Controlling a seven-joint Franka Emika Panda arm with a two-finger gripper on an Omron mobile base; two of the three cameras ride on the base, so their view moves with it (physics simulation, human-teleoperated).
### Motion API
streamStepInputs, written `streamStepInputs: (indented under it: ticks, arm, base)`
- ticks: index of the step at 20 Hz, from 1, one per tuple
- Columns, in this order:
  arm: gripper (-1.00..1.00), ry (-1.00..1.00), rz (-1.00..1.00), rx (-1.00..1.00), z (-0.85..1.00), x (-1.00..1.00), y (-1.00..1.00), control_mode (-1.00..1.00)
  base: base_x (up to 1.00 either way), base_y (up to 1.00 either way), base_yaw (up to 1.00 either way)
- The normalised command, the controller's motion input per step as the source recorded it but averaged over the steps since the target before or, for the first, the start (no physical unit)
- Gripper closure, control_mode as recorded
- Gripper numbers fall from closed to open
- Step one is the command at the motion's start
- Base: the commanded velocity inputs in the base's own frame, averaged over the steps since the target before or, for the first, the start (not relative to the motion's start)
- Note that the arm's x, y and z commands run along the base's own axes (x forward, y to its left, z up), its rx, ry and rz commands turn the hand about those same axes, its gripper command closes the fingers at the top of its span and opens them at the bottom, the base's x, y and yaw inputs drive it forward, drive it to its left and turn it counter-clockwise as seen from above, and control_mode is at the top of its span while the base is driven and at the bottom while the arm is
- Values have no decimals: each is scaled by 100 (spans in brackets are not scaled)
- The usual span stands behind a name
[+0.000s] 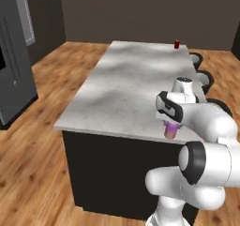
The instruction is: Four empty soda cans are scattered around the kitchen. Gather all the cans and cluster them next to the stove for recycling.
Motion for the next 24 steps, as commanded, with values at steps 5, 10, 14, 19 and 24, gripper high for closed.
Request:
streamStepInputs:
  ticks: [5, 10, 14, 19, 24]
  arm:
    - [100, 0, 0, 0, 0, 0, 0, 100]
    - [100, 0, 0, 0, 0, 0, 0, 100]
    - [100, 0, 0, 0, 0, 0, 0, 100]
    - [100, 0, 0, 0, 0, 0, 0, 100]
    - [100, 0, 0, 0, 0, 0, 0, 100]
  base:
    - [0, 40, 68]
    - [4, 34, 67]
    - [20, 25, 60]
    - [36, 27, 42]
    - [53, 23, 28]
